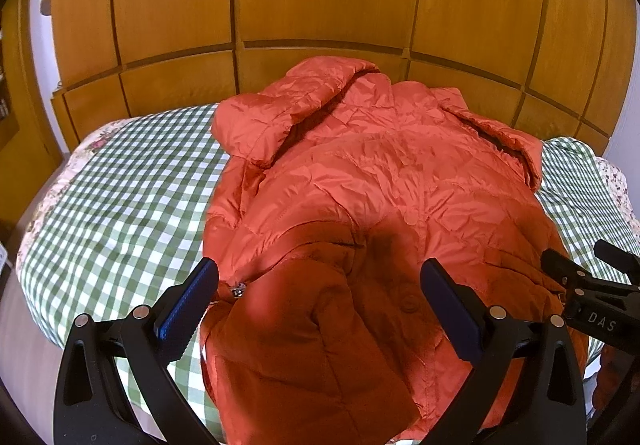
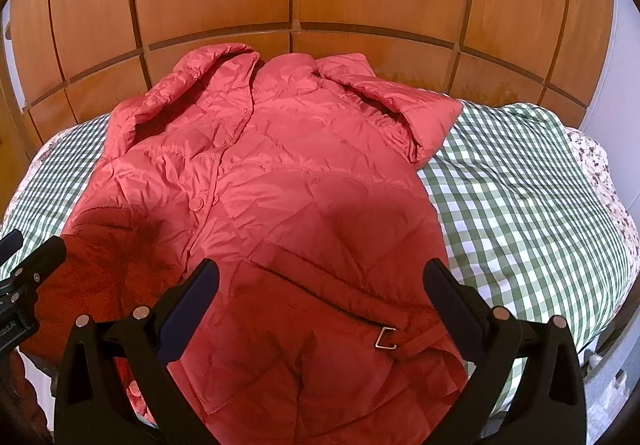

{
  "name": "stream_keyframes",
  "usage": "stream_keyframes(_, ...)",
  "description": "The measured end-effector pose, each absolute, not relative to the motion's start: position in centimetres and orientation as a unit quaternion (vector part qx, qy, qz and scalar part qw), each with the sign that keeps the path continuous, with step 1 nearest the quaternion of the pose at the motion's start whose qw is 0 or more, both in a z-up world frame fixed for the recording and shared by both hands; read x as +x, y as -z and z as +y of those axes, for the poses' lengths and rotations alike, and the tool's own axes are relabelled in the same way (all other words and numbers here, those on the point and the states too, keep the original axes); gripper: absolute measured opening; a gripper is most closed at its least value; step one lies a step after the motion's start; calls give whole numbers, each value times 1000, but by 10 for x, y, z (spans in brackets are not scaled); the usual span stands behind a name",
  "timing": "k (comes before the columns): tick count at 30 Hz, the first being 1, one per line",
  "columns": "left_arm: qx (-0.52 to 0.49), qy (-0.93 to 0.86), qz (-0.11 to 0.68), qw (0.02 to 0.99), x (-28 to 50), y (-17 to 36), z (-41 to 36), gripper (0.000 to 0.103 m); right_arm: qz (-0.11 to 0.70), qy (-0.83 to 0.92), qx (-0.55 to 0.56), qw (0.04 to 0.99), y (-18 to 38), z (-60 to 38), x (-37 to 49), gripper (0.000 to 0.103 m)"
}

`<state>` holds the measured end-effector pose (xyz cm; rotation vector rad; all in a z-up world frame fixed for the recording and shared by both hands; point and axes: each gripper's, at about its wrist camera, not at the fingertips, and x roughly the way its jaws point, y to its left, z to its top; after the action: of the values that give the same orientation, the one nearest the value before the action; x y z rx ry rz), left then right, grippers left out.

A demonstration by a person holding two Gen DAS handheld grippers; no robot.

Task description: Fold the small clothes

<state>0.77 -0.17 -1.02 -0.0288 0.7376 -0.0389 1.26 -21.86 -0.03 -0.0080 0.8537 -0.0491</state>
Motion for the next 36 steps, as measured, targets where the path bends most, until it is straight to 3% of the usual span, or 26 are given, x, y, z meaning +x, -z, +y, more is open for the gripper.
stream_keyframes(25,-36,65,386,919,15,11,4,100,418,22,-4,908,3,-219,13,101)
stream_keyframes(36,-88,76,346,931,21,-2,46,100,419,28,13,908,5,-234,18,101)
